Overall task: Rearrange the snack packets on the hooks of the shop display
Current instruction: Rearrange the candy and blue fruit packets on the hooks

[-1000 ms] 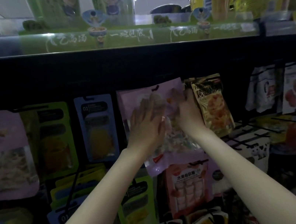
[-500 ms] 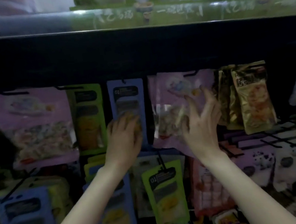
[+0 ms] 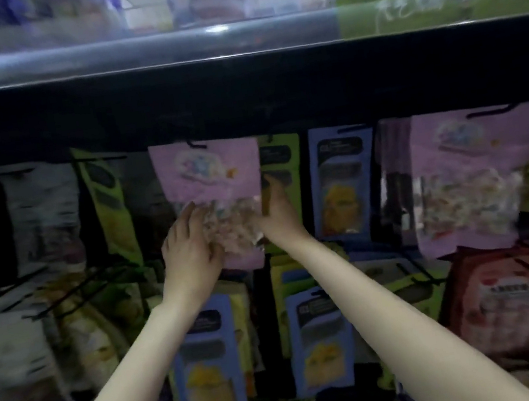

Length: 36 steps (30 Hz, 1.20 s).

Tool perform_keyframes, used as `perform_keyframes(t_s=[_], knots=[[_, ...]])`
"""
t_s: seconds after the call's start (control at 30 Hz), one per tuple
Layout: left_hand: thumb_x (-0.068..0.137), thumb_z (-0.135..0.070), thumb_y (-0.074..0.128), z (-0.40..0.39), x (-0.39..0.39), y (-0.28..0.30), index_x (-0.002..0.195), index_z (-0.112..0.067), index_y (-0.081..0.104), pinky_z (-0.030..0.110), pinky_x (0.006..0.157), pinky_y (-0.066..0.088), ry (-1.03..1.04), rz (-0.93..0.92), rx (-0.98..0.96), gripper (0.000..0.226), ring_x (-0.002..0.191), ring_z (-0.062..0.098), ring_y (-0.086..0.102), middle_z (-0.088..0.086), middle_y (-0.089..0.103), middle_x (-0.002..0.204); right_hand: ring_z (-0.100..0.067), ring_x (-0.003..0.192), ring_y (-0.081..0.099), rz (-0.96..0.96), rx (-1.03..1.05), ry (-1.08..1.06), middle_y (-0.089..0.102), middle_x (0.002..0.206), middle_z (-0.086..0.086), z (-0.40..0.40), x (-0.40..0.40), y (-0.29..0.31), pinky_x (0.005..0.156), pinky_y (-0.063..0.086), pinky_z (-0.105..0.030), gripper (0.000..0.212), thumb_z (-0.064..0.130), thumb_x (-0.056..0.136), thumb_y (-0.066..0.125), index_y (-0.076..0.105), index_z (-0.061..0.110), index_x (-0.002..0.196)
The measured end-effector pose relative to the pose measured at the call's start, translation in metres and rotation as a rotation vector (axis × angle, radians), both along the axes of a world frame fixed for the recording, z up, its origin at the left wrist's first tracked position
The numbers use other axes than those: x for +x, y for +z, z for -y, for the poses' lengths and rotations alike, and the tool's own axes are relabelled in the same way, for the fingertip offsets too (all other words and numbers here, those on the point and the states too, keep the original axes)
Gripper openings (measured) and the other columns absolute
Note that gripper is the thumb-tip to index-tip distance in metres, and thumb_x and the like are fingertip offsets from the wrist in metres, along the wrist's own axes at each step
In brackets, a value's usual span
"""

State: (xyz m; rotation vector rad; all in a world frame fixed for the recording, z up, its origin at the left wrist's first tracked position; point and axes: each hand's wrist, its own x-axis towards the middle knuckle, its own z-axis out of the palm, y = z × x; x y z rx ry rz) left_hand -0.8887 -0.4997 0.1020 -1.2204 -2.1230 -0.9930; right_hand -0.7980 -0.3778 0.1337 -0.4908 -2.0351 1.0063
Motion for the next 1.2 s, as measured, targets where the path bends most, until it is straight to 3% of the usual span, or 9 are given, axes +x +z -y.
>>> perform_keyframes(t_s=[0.17,0.27,0.37,0.47,0.6,0.8,0.9,0.97,1.2], knots=[[0.086,-0.009,0.057,0.031,-0.041,-0.006,0.14,-0.014,0.038,0.052,0.105,0.032,-0.051,0.001,-0.031,0.058,0.133,0.037,0.031,0.014,0.032,0.147,-0.023,0.092,0.06,-0.175,-0.408,-0.174,0.063,0.108,-0.008,0.001,-0.035,0.004,0.077,0.05,-0.036,0.029,0.023,0.09,0.058,0.055,0.011,0.116],[0.088,-0.013,0.055,0.039,-0.048,-0.007,0.143,-0.024,0.032,0.051,0.106,0.031,-0.118,0.023,0.026,0.06,0.137,0.031,0.025,0.008,0.026,0.151,-0.023,0.085,0.058,-0.179,-0.301,-0.17,0.057,0.085,-0.001,0.017,-0.026,0.008,0.069,0.046,-0.031,0.003,0.018,0.093,0.054,0.053,0.016,0.094],[0.087,-0.034,0.054,0.043,-0.042,-0.001,0.141,-0.042,0.022,0.048,0.109,0.03,-0.291,0.116,0.077,0.063,0.141,0.024,0.016,0.0,0.015,0.154,-0.019,0.086,0.058,-0.189,-0.206,-0.129,0.059,0.094,-0.003,0.035,-0.006,0.011,0.064,0.051,-0.027,0.012,0.018,0.095,0.05,0.053,0.011,0.106],[0.079,-0.058,0.047,0.041,-0.027,0.009,0.134,-0.053,0.011,0.028,0.107,0.025,-0.438,0.171,0.146,0.066,0.14,0.008,0.008,-0.004,0.005,0.156,-0.017,0.075,0.057,-0.318,-0.084,-0.125,0.058,0.082,-0.001,0.049,0.023,0.024,0.067,0.047,-0.033,0.009,0.016,0.095,0.051,0.051,0.021,0.088],[0.075,-0.055,0.058,0.032,-0.002,0.016,0.135,-0.05,0.013,0.022,0.103,0.022,-0.502,0.243,0.275,0.075,0.142,0.01,0.009,-0.001,0.005,0.155,-0.004,0.047,0.039,-0.305,0.166,-0.072,0.049,0.064,0.001,0.063,0.053,0.039,0.047,0.032,-0.015,0.019,0.014,0.096,0.05,0.047,0.022,0.079],[0.075,-0.045,0.063,0.024,0.015,0.014,0.135,-0.033,0.035,-0.008,0.094,0.016,-0.43,0.279,0.547,0.068,0.125,0.001,0.022,0.007,0.021,0.142,-0.001,0.06,0.053,-0.322,0.325,-0.157,0.063,0.077,-0.005,0.053,0.059,0.048,0.057,0.04,-0.017,0.007,0.009,0.095,0.051,0.051,0.015,0.092],[0.077,-0.049,0.057,0.018,0.02,0.021,0.134,-0.025,0.04,0.001,0.103,0.018,-0.416,0.203,0.589,0.064,0.129,0.011,0.023,0.005,0.022,0.135,-0.017,0.071,0.063,-0.355,0.405,-0.166,0.065,0.099,-0.01,0.046,0.064,0.051,0.061,0.052,-0.031,0.035,0.0,0.091,0.05,0.044,0.023,0.117],[0.079,-0.046,0.056,0.01,0.028,0.025,0.134,-0.017,0.045,0.019,0.11,0.025,-0.416,0.108,0.584,0.063,0.133,0.018,0.025,0.011,0.025,0.137,-0.017,0.061,0.056,-0.353,0.495,-0.21,0.058,0.118,-0.011,0.039,0.076,0.047,0.056,0.046,-0.023,0.053,-0.008,0.088,0.049,0.038,0.027,0.127],[0.085,-0.034,0.055,-0.045,0.108,0.019,0.136,-0.018,0.042,0.044,0.108,0.034,-0.578,-0.203,0.443,0.055,0.138,0.022,0.02,0.005,0.021,0.145,-0.006,0.069,0.052,-0.299,0.392,-0.336,0.044,0.116,-0.003,-0.025,0.17,0.004,0.059,0.039,-0.008,0.041,0.002,0.09,0.052,0.048,0.028,0.122]])
